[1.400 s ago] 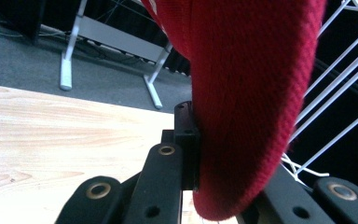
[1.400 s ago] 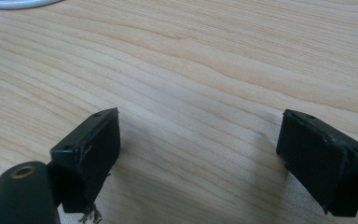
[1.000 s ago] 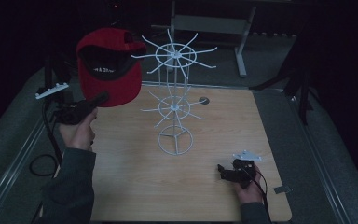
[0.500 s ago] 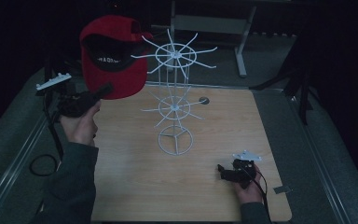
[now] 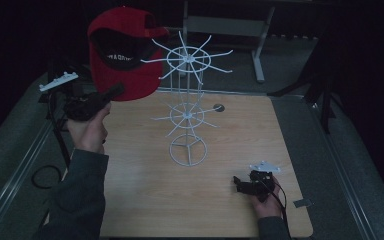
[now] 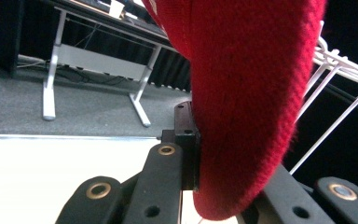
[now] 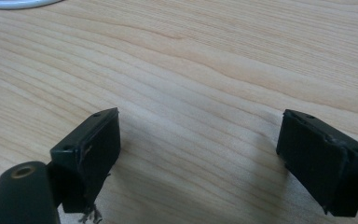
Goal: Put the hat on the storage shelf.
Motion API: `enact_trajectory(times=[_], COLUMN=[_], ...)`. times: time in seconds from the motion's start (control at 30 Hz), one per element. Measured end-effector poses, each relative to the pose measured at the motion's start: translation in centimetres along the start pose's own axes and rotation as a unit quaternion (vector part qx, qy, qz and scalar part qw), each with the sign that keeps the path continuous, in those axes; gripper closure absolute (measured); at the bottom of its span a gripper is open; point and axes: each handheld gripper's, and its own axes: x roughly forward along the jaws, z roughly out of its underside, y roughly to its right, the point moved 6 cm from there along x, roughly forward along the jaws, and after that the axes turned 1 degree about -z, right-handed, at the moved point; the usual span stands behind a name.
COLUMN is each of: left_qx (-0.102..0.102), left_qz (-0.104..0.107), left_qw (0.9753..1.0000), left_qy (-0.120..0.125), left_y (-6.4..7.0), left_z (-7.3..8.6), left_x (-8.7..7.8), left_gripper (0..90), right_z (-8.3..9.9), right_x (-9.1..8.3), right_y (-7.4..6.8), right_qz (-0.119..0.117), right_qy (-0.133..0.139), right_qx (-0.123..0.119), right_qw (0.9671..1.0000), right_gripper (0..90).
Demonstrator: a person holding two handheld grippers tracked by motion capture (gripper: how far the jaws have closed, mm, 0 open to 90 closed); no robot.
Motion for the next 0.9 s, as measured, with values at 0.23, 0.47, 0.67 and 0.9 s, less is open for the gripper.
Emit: enact_trajectory(times=[0.23,0.47,0.67,0.9], left_qx=[0.005,0.010,0.020,0.014], left_qz=[0.002,0.007,0.011,0.011], left_qw=[1.0000,0.9999,0.9997,0.9998], left_qy=[0.005,0.005,0.004,0.006], left_y=[0.3,0.8,1.1,0.7], left_z=[-0.6,-0.5,-0.2,0.3], left_x=[-0.1,-0.1,-0.3,-0.7], left_gripper=[85.5,85.5,85.4,85.4], right_z=[0.0,0.0,0.0,0.0], right_x=[0.0,0.0,0.0,0.0], right_y=[0.0,0.0,0.0,0.0], right_qz=[0.000,0.001,0.000,0.000], right_qy=[0.000,0.000,0.000,0.000], right_qx=[0.001,0.000,0.000,0.000], right_qw=[1.0000,1.0000,1.0000,1.0000], right_gripper=[13.3,13.3,13.3,13.3])
